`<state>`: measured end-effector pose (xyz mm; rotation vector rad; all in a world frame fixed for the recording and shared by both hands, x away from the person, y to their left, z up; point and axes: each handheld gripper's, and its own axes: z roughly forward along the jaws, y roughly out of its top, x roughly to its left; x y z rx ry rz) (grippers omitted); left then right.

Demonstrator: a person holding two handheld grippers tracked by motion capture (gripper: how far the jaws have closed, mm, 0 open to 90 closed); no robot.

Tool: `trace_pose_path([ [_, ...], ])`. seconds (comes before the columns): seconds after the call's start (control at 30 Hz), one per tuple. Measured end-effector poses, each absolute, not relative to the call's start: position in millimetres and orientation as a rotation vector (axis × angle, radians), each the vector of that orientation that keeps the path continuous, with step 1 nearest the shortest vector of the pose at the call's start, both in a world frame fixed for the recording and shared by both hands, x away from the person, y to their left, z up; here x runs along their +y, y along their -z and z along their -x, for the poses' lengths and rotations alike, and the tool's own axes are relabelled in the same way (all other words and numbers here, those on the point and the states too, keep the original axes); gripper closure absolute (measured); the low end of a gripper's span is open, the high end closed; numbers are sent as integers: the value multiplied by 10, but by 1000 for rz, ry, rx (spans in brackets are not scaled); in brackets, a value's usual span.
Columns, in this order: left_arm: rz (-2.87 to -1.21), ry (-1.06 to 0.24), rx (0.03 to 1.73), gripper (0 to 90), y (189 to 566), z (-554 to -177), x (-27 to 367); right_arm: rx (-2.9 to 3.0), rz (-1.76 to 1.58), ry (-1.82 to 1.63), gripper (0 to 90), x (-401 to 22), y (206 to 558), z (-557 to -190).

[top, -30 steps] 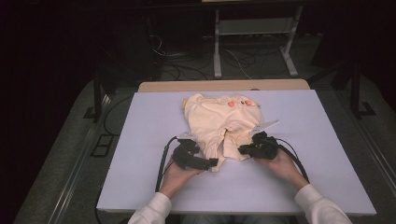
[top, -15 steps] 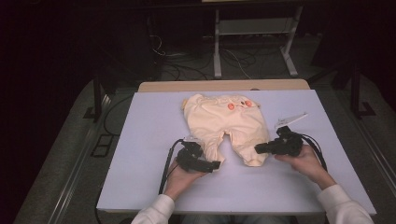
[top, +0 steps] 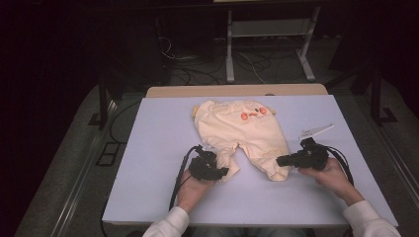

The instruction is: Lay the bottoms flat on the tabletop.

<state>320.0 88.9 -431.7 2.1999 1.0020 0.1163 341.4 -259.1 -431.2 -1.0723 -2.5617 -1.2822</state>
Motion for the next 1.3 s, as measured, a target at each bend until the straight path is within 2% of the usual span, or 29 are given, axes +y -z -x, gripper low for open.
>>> trace_pose_path([
  [0.23,-2236,-215,953,626,4011,-3293,836,-2566,1081,1276,828,-2582,4336,-3412],
  [0.43,-2238,-253,916,624,3769,-3502,619,-2578,1079,1273,829,-2552,4353,-3413],
  [0.77,-2226,-133,943,602,3779,-3984,158,-2608,1059,1238,828,-2478,4396,-3421],
  [0.9,-2097,-29,969,546,3873,-4143,59,-2606,1063,1222,827,-2470,4411,-3426],
  [1.0,-1941,71,976,445,3982,-4241,50,-2607,1059,1217,827,-2470,4424,-3435],
  [1.1,-1895,91,952,365,4050,-4288,28,-2610,1057,1211,826,-2469,4431,-3438],
  [1.3,-1838,51,924,276,4115,-4328,-27,-2605,1062,1206,826,-2465,4440,-3446],
])
